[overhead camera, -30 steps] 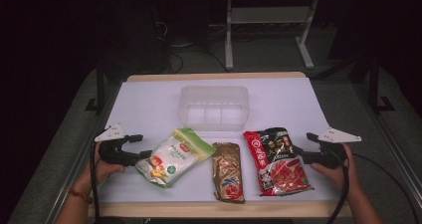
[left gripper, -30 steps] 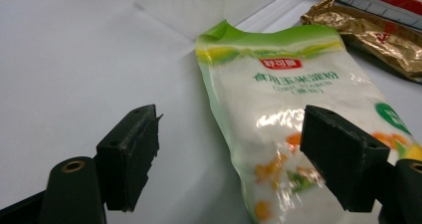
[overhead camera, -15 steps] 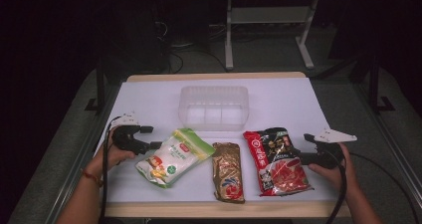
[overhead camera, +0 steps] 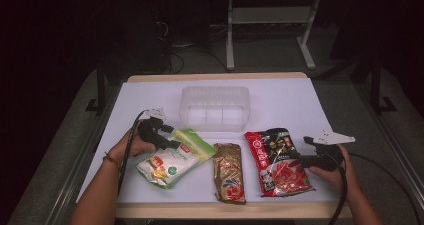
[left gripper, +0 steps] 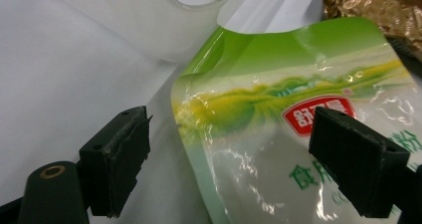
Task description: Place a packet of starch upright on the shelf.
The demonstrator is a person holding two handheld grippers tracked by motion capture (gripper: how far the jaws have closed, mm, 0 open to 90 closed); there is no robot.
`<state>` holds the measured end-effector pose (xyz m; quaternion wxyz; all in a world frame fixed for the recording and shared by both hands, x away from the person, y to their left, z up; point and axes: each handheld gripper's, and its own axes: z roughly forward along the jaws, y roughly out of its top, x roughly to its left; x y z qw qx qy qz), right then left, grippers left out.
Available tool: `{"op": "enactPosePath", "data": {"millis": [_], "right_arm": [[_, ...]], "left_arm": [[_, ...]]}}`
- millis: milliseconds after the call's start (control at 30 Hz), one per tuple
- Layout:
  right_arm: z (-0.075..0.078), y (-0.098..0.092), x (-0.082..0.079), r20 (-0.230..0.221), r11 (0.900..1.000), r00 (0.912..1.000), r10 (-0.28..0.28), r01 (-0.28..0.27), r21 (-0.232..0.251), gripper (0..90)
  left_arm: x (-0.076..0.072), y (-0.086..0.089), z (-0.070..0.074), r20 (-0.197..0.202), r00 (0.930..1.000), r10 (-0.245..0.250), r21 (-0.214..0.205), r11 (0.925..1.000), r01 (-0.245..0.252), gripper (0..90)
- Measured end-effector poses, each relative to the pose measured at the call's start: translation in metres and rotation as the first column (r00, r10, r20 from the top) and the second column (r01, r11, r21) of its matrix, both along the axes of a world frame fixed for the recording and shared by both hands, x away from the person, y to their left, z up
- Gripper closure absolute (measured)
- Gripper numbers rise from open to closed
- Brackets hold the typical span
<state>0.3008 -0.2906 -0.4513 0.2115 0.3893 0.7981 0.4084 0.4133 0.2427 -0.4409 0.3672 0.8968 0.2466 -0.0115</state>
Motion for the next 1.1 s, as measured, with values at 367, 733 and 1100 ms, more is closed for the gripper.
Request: {"op": "enactPosePath", "data": {"millis": [367,733,1100], "right_arm": [[0.000,0.001,-0.002,-0.006,0.9999,0.9999,0.013,-0.013,-0.001,25.4],[0.001,0.003,-0.001,-0.005,0.9998,0.9998,0.020,-0.020,-0.006,25.6],[0.001,0.001,0.000,-0.003,0.9999,0.9999,0.010,-0.010,-0.005,25.8]], "left_arm": [[-0.005,-0.017,0.002,-0.019,0.9980,-0.061,0.053,0.9967,0.062,23.6],[-0.010,-0.023,0.005,0.064,0.9979,0.003,0.118,0.9930,-0.011,79.0],[-0.012,0.005,0.011,0.063,0.9945,0.084,0.002,0.9965,-0.084,90.0]]}}
